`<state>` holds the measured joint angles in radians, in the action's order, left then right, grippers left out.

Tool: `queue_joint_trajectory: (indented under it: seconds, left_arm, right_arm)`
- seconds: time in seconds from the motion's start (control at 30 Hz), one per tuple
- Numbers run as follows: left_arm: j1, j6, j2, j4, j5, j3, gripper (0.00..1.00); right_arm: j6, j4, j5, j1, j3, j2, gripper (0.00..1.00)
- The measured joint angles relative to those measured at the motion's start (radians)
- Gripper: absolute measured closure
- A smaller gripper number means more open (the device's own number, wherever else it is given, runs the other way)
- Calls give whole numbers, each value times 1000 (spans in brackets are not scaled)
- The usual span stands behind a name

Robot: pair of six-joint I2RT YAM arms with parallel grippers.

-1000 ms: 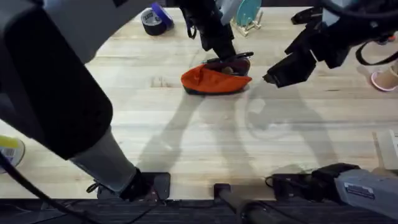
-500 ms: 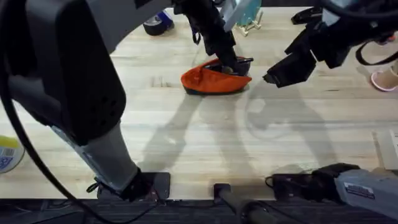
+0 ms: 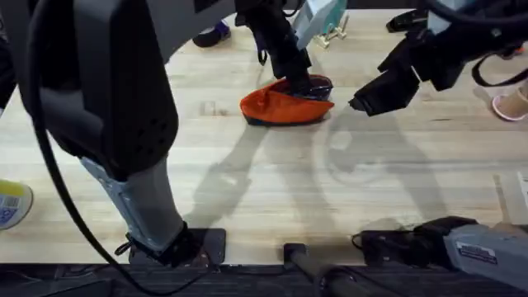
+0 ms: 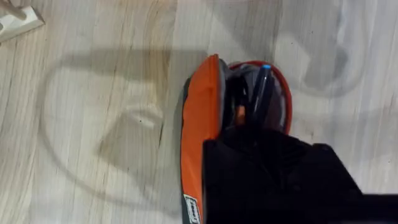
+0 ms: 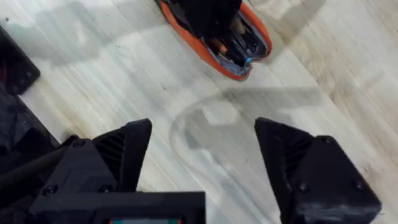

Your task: Unzip the bag, pick up the pens from the table one at a time and place them inside, then zip the bag closed.

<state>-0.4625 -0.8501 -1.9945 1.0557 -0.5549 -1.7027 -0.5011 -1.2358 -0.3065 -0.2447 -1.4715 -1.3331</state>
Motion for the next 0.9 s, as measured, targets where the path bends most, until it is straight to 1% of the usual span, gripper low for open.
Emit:
queue_joint_trajectory:
  seconds: [0.17, 0.23, 0.3, 0.33, 0.43, 0.47, 0.57, 0.9]
  left_arm:
    - [0, 0, 0, 10, 0, 0, 956]
    - [0, -1, 0, 15, 0, 0, 876]
    - [0, -5, 0, 19, 0, 0, 675]
    - [0, -3, 0, 19, 0, 0, 507]
    - [0, -1, 0, 20, 0, 0, 61]
    - [0, -2, 0, 22, 0, 0, 23]
    - [0, 0, 0, 21, 0, 0, 8]
    - [0, 1, 0, 22, 0, 0, 8]
  right_arm:
    - [0, 0, 0, 0, 0, 0, 5]
    - [0, 0, 0, 0, 0, 0, 5]
    - [0, 0, 0, 0, 0, 0, 6]
    - [0, 0, 0, 0, 0, 0, 5]
    - [0, 0, 0, 0, 0, 0, 5]
    - [0, 0, 0, 0, 0, 0, 5]
    - [0, 0, 0, 0, 0, 0, 5]
    - [0, 0, 0, 0, 0, 0, 5]
